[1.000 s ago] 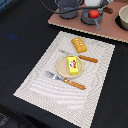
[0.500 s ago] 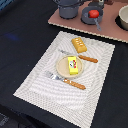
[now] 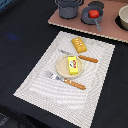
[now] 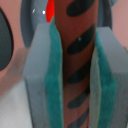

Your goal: Interact with the objects in diverse but meaningful ways.

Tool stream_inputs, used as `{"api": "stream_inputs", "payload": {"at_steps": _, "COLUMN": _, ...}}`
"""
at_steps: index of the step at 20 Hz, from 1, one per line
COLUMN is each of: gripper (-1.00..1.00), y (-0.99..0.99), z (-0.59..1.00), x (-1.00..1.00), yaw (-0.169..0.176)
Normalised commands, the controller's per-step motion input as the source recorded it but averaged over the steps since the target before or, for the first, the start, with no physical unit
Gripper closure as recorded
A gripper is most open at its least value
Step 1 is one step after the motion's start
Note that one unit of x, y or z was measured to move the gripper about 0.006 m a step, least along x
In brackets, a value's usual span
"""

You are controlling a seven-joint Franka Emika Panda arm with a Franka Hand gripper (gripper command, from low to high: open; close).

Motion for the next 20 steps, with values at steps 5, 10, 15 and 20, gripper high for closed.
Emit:
{"api": "stream_inputs", "payload": {"at_steps": 5, "gripper": 1.00, "y": 0.46, "z": -0.29, "x": -0.01, "yaw": 0.048}}
{"api": "stream_inputs", "payload": {"at_steps": 10, "gripper": 1.00, "y": 0.39, "z": -0.31, "x": 0.00, "yaw": 0.039}}
{"api": "stream_inputs", "payload": {"at_steps": 15, "gripper": 1.00, "y": 0.37, "z": -0.22, "x": 0.10, "yaw": 0.015}}
{"api": "stream_inputs", "payload": {"at_steps": 20, "gripper": 1.00, "y": 0.34, "z": -0.04, "x": 0.38, "yaw": 0.000}}
